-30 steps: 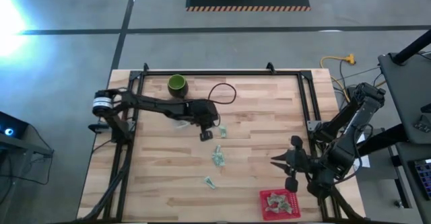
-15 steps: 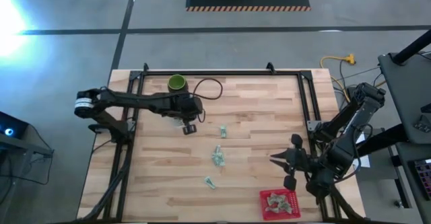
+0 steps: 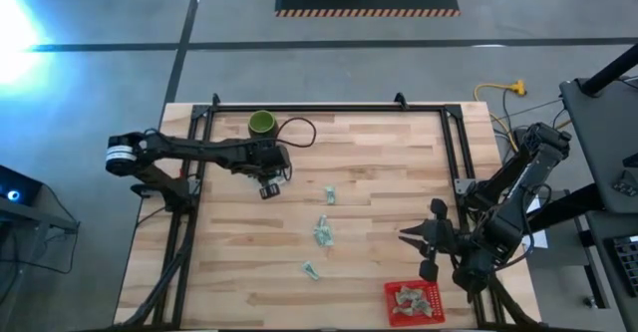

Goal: Pick and place items into bin
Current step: Put the green stevia packet into the transparent bin, then put the green stevia packet into the red basket

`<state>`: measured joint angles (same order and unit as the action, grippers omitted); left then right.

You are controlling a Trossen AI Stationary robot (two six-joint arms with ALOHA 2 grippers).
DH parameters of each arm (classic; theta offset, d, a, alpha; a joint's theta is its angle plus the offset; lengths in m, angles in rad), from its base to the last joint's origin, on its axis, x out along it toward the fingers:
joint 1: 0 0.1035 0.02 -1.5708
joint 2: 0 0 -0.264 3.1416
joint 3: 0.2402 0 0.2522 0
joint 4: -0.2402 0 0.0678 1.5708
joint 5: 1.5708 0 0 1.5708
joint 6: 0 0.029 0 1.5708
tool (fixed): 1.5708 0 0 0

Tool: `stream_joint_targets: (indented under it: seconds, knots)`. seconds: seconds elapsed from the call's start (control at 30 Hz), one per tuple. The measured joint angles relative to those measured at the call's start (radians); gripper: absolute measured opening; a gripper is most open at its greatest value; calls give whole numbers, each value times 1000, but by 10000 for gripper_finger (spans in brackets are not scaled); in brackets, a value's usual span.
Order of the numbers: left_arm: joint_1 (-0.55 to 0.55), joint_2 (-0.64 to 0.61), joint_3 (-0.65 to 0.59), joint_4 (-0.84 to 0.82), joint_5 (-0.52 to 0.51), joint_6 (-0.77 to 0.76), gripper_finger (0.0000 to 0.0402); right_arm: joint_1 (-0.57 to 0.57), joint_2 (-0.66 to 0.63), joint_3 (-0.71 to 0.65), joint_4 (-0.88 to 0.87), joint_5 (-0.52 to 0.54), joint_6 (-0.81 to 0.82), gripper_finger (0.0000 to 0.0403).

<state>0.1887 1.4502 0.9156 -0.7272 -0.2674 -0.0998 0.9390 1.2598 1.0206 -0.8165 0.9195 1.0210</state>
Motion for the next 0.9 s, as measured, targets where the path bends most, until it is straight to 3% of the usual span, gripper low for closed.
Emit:
stream_joint_targets:
  seconds: [0.17,0.5,0.73,0.9]
  knots:
    - [0,-17,-8,9,-3,0,13,-8,0,0,0,0,-1,59]
    - [1,-42,-7,6,-21,-8,110,-43,0,-8,0,0,-8,59]
    - [-2,-62,16,-38,155,-152,127,-135,0,-13,-3,-14,-69,58]
    - [-53,-123,40,-41,255,-239,128,-294,0,-16,17,-172,-201,65]
